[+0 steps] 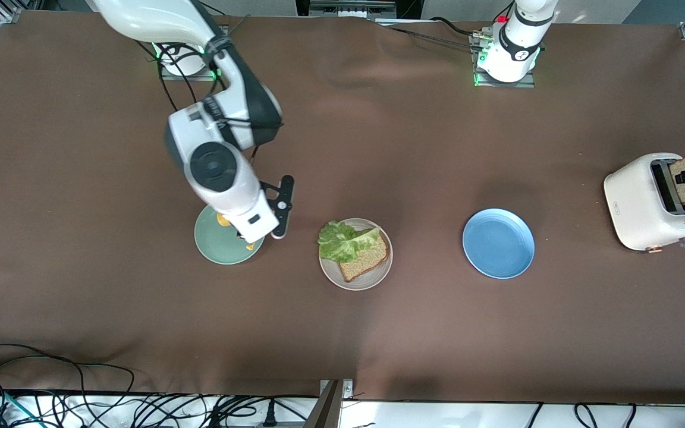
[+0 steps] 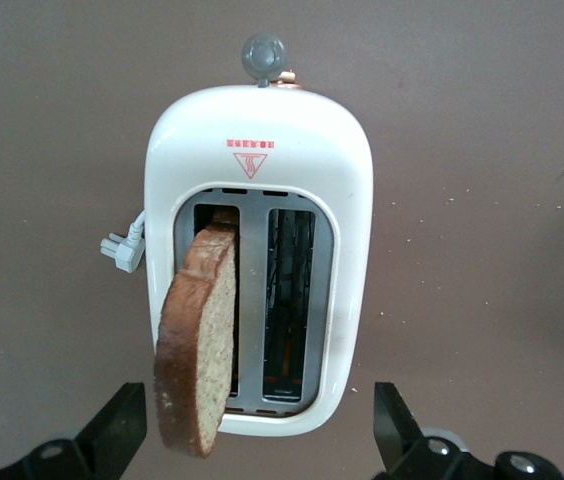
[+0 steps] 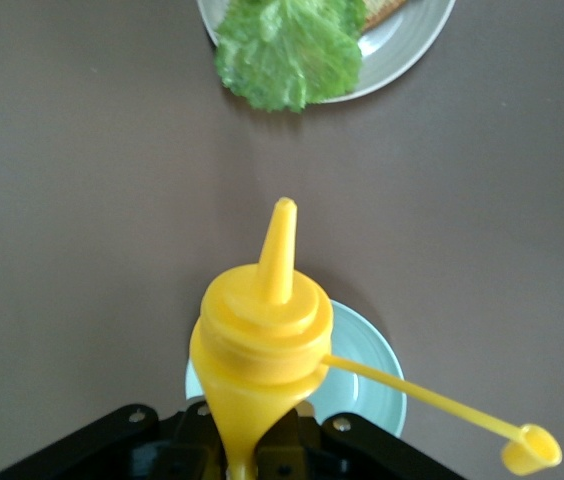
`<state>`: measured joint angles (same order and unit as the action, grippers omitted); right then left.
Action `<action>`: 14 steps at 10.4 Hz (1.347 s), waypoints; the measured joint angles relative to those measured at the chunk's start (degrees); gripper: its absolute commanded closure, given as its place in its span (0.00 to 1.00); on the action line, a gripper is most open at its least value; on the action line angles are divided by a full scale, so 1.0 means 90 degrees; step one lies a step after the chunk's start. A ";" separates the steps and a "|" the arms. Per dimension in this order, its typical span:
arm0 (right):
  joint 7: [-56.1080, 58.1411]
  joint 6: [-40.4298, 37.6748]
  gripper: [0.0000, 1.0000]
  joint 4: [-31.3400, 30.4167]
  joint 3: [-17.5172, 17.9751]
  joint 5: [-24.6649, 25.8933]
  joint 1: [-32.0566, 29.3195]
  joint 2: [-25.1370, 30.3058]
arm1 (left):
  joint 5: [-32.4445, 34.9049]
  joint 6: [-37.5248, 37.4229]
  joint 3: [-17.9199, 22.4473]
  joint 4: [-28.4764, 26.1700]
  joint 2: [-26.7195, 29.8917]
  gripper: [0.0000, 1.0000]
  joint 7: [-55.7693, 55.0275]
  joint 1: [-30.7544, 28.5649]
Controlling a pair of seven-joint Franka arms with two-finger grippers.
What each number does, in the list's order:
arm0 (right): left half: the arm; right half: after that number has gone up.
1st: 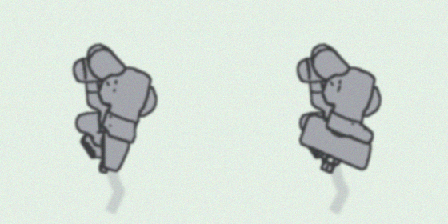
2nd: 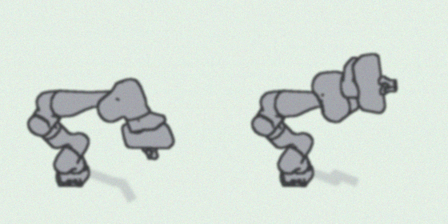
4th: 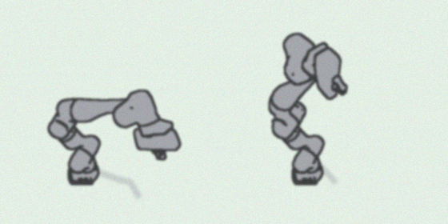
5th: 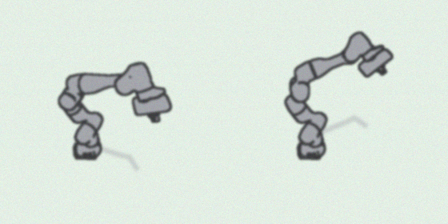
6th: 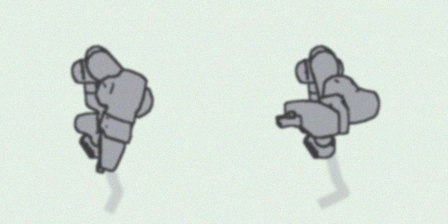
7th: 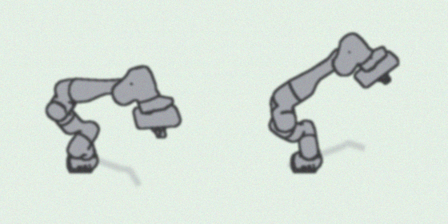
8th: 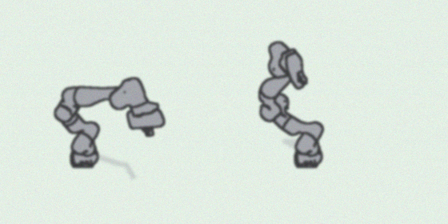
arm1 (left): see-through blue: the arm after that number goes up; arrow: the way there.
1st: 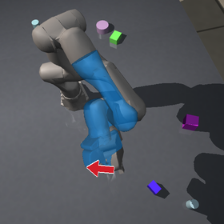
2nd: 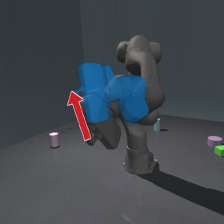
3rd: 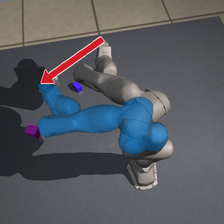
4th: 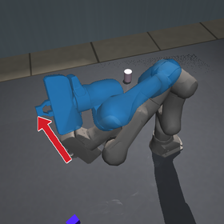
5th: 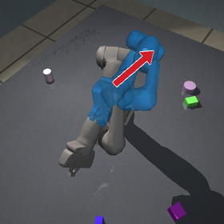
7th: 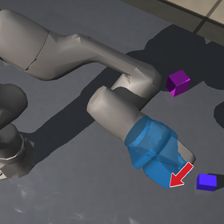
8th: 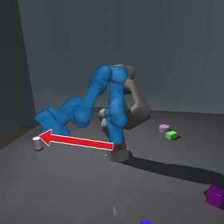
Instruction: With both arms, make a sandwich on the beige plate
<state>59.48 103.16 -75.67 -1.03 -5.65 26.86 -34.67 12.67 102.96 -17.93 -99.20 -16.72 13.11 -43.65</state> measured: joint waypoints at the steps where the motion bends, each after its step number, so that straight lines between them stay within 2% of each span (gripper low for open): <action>1: 0.0542 0.0021 1.00 -0.0094 -0.0004 -0.0429 -0.0229 0.0002 | 0.0004 0.0040 0.0000 0.0007 -0.0011 0.00 0.0146 -0.0088; 4: 0.2701 -0.0004 1.00 -0.0421 -0.0024 -0.1683 -0.1077 0.0120 | 0.0006 0.0380 0.0003 0.0007 -0.0276 0.00 0.0657 -0.0467; 6: 0.4121 -0.0329 1.00 -0.0600 -0.0039 -0.2408 -0.1791 0.0142 | 0.0006 0.0479 0.0000 0.0013 -0.0510 0.00 0.0705 -0.0550; 7: 0.4756 -0.0547 1.00 -0.0693 -0.0047 -0.2756 -0.2185 0.0129 | 0.0006 0.0489 -0.0012 0.0015 -0.0584 0.17 0.0704 -0.0551; 9: 0.5854 -0.1156 1.00 -0.0885 -0.0062 -0.3665 -0.3044 -0.0039 | 0.0006 0.0493 -0.0043 0.0022 -0.0633 0.82 0.0707 -0.0549; 10: 0.6362 -0.1434 1.00 -0.0944 -0.0062 -0.4074 -0.3427 -0.0229 | 0.0006 0.0493 -0.0075 0.0035 -0.0631 1.00 0.0710 -0.0545; 12: 0.7372 -0.1699 1.00 -0.1009 -0.0094 -0.4581 -0.3901 -0.0710 | 0.0006 0.0428 -0.0164 0.0176 -0.0625 1.00 0.0711 -0.0522; 14: 0.8230 -0.1966 1.00 -0.1016 -0.0294 -0.5001 -0.4047 -0.1190 | -0.0005 0.0089 -0.0252 0.0415 -0.0620 1.00 0.0710 -0.0469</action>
<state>133.55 85.46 -84.81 -3.67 -50.66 -9.56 -45.37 12.63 103.76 -20.20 -95.47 -22.30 19.50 -47.88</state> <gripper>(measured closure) 0.943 0.841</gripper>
